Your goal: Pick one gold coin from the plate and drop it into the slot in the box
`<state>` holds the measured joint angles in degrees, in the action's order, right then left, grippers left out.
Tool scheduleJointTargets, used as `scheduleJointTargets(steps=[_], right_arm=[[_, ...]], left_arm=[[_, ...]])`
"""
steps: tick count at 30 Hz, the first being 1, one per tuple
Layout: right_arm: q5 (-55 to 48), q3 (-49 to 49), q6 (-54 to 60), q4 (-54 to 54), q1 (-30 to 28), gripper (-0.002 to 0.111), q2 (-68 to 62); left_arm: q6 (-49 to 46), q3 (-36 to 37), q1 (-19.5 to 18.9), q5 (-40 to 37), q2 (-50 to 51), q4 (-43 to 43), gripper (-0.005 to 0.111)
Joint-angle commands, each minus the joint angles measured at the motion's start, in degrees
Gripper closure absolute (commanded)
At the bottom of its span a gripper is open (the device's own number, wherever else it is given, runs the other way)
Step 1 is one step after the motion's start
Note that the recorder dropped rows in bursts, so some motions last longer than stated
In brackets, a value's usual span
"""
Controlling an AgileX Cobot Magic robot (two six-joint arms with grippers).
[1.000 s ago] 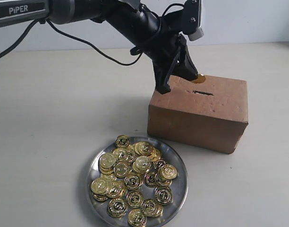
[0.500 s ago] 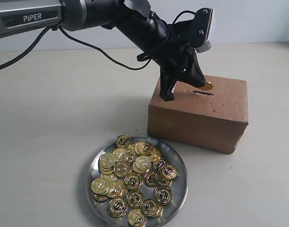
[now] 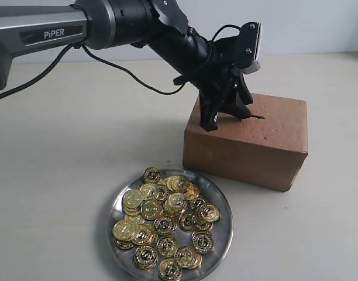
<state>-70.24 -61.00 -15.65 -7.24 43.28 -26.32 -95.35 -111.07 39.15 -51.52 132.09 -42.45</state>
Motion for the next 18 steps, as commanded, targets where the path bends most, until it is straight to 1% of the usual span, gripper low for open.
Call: scheduleJointTargets(steps=[1, 3, 5, 6, 8, 9, 13, 14, 15, 17, 18], right_arm=[[0.28, 0.12, 1.22, 0.15, -0.05, 0.036, 0.27], [0.28, 0.12, 1.26, -0.24, -0.05, 0.036, 0.27], [0.28, 0.12, 2.26, -1.80, -0.05, 0.036, 0.27], [0.28, 0.12, 2.61, -2.84, -0.05, 0.036, 0.27], [0.28, 0.15, 3.20, -4.99, -0.05, 0.036, 0.27], [0.28, 0.70, 5.38, -6.90, -0.05, 0.036, 0.40], [0.28, 3.88, 6.77, -9.91, -0.05, 0.036, 1.81], [0.28, 5.50, 6.77, -10.38, -0.05, 0.036, 2.65], [1.41, 9.45, 6.77, -10.64, -0.05, 0.036, 4.65], [7.19, 13.72, 6.91, -10.64, -0.05, 0.036, 7.31], [13.53, 17.93, 7.08, -10.72, -0.05, 0.036, 10.09]], left_arm=[[1.48, -0.14, 0.20, -0.21, -0.07, 0.07, 0.071], [1.96, -0.14, 0.20, -0.21, -0.90, 0.07, 0.071], [2.71, -0.14, 0.20, -0.21, -2.27, -0.79, 0.076], [2.78, -0.14, 0.20, -0.59, -3.30, -1.29, 0.083], [4.62, -0.14, 0.20, -2.13, -5.98, -1.53, 0.101], [5.84, -0.14, 0.28, -5.30, -8.82, -1.58, 0.107], [6.66, -0.14, 0.41, -13.42, -13.39, -1.69, 0.107], [7.98, -0.14, 0.77, -15.64, -14.67, -1.67, 0.107], [10.34, 0.47, 1.44, -18.19, -16.59, -1.67, 0.107], [11.02, 2.39, 2.30, -18.44, -19.05, -1.67, 0.107], [11.14, 5.44, 3.57, -18.44, -21.80, -1.55, 0.107]])
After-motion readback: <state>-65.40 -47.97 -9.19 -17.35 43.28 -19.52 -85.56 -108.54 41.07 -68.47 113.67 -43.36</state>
